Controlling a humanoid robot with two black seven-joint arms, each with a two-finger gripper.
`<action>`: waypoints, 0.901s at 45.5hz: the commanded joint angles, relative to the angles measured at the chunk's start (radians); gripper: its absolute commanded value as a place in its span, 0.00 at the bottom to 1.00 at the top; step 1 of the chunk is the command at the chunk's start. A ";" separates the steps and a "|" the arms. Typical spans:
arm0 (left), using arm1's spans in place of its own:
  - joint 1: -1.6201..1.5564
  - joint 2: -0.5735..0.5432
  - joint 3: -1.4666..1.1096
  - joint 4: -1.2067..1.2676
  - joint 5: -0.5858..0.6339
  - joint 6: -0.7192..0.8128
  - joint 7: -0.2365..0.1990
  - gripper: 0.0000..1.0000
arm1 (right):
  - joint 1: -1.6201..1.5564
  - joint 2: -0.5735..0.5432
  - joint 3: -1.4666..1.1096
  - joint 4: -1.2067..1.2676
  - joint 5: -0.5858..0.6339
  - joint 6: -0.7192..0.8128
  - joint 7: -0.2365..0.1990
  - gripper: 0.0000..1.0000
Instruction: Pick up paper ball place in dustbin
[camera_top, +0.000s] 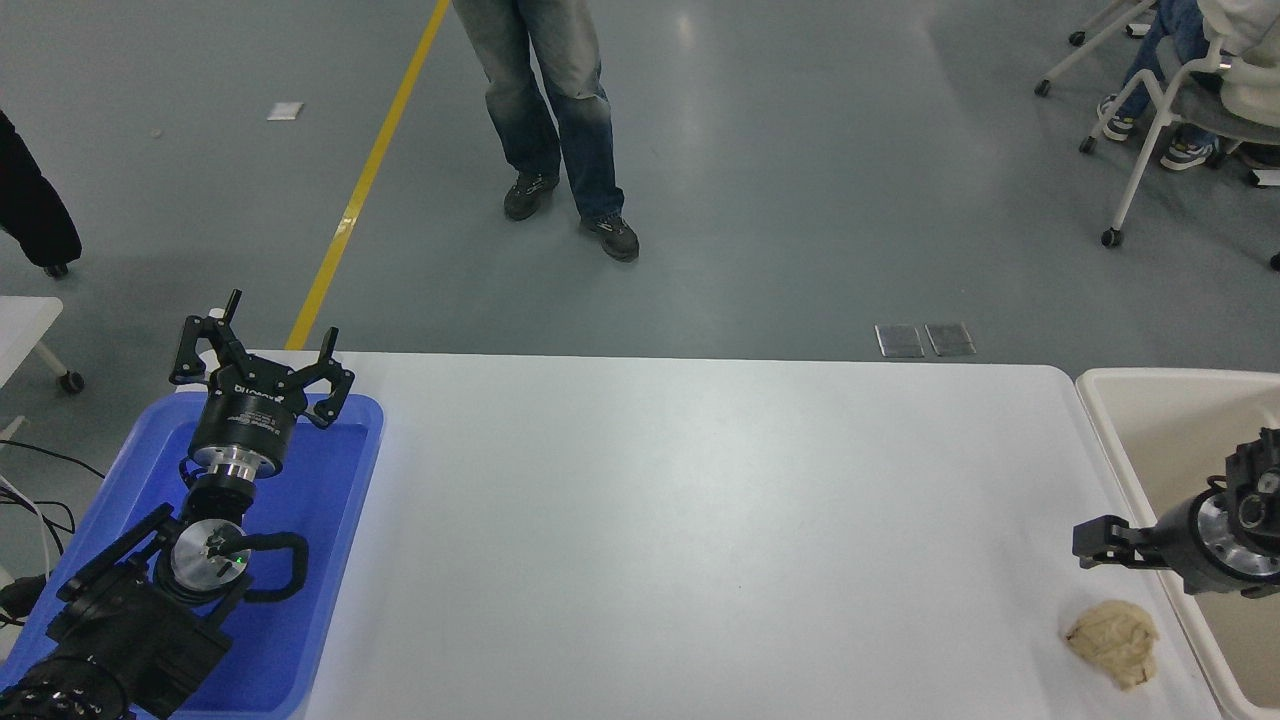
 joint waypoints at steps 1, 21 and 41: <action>0.000 0.000 0.000 0.000 0.000 0.000 0.000 1.00 | -0.088 -0.003 0.065 -0.025 -0.001 -0.022 0.000 1.00; 0.000 0.000 0.000 0.000 0.001 0.000 0.000 1.00 | -0.211 0.005 0.154 -0.076 0.002 -0.061 0.002 1.00; 0.000 0.000 0.000 0.000 0.000 0.000 0.000 1.00 | -0.301 0.015 0.205 -0.087 -0.020 -0.163 0.009 0.38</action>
